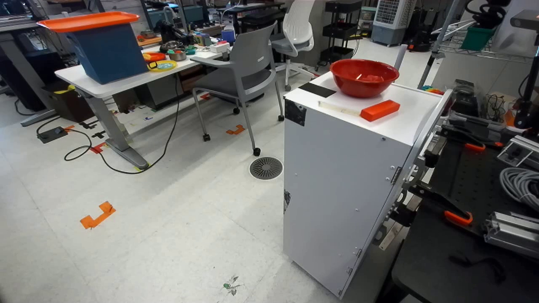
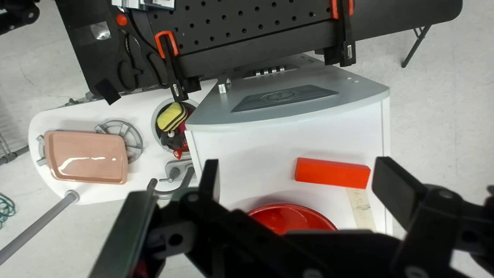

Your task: Pick up the red bell pepper from the bowl and put it on the counter

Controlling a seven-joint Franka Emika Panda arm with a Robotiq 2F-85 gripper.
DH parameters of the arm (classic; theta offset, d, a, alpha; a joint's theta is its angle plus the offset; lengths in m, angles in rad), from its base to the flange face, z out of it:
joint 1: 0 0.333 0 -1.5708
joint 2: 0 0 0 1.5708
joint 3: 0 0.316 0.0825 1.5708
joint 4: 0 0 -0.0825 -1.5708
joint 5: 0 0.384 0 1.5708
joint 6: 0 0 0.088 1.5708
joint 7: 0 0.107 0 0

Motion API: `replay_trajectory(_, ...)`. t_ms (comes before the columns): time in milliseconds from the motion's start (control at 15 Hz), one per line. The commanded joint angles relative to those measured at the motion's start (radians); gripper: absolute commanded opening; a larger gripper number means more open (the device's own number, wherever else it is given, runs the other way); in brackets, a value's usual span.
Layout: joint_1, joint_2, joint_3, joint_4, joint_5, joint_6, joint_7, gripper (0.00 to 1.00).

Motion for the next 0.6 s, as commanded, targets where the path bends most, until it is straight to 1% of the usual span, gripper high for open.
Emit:
replay_trajectory(0,0.003,-0.023,-0.019,-0.013,0.019,0.005,-0.010,1.00)
replay_trajectory(67,0.000,0.000,-0.006,0.000,0.000,-0.002,0.000,1.00)
replay_trajectory(333,0.000,0.000,-0.008,-0.001,0.000,-0.002,0.000,1.00)
replay_trajectory(533,-0.029,-0.003,-0.010,-0.005,-0.018,0.010,0.042,1.00)
